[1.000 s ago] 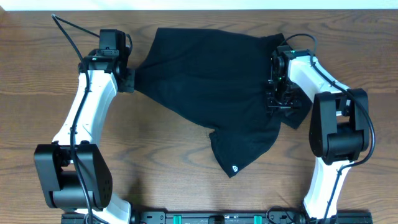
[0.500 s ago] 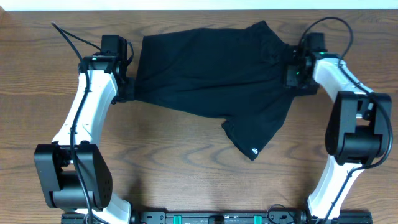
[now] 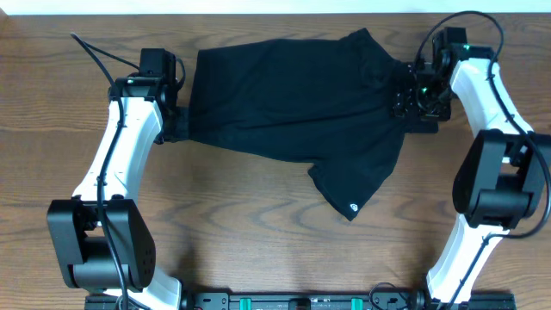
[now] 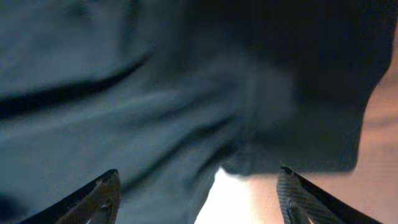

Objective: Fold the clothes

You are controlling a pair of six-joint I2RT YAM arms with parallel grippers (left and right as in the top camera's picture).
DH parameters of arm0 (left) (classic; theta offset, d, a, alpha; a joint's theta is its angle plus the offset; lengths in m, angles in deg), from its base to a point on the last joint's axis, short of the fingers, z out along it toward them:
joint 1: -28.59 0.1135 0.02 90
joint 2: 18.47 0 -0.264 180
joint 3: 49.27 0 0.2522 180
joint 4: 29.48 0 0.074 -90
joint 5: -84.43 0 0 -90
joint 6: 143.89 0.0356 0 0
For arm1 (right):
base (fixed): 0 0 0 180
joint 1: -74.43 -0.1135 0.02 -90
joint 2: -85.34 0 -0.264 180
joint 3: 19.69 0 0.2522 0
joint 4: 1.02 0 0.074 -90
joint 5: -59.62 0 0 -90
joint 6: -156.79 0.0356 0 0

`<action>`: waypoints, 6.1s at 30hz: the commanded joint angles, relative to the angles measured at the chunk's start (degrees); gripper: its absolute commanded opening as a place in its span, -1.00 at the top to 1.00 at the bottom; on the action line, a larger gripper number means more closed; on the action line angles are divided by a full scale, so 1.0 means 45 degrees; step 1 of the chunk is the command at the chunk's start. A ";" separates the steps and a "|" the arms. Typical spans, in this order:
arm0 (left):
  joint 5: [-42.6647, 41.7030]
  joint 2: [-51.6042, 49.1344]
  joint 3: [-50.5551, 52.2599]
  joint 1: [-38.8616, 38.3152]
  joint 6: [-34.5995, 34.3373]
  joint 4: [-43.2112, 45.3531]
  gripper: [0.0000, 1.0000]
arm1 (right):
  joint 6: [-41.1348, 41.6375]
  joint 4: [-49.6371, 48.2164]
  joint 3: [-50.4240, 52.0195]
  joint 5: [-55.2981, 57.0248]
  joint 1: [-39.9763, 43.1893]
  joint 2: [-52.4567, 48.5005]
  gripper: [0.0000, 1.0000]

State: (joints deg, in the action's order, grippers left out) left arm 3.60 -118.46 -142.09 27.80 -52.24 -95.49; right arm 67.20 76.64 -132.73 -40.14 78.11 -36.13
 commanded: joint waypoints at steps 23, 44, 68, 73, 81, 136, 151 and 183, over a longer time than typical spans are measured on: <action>0.0010 0.0068 -0.0024 0.0117 -0.0102 0.0539 0.88 | -0.2453 0.0879 0.4352 -0.0262 -0.6912 0.1282 -0.30; 0.0010 0.0102 -0.0029 0.0117 -0.0102 0.0058 0.88 | -0.0549 -0.1098 0.6086 0.2210 -0.7407 0.1506 0.97; 0.0010 0.2764 -0.0029 0.0112 -0.0058 -0.1807 0.88 | -0.0393 0.1287 0.3337 0.1734 -0.2895 0.6353 0.98; 0.0015 0.2764 -0.0029 0.0112 -0.0063 -0.2594 0.88 | -0.0277 0.2628 0.2832 0.1511 -0.2341 0.6358 0.98; 0.0010 0.2900 -0.0029 0.0102 -0.0068 -0.3099 0.89 | -0.0301 0.4357 0.1695 0.1093 -0.1511 0.6363 0.98; -0.1705 -0.0865 -0.0024 0.0078 0.0044 0.2885 0.88 | -0.1729 -0.3410 0.2424 0.0301 -0.1273 0.1744 0.98; -0.1938 -0.1404 -0.0034 -0.0044 0.0034 0.3249 -0.96 | -0.1564 -0.2550 0.2113 0.0291 -0.1190 0.2079 -0.46; -0.2900 -0.1360 -0.0024 -0.0797 -0.0053 0.3065 -0.96 | 0.0656 -0.5974 0.4318 0.2623 -0.1511 0.2069 0.98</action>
State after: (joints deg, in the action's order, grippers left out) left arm -9.10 -124.99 -142.07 24.04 -52.41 -81.79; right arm 69.71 50.06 -111.88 -29.89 71.01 -28.06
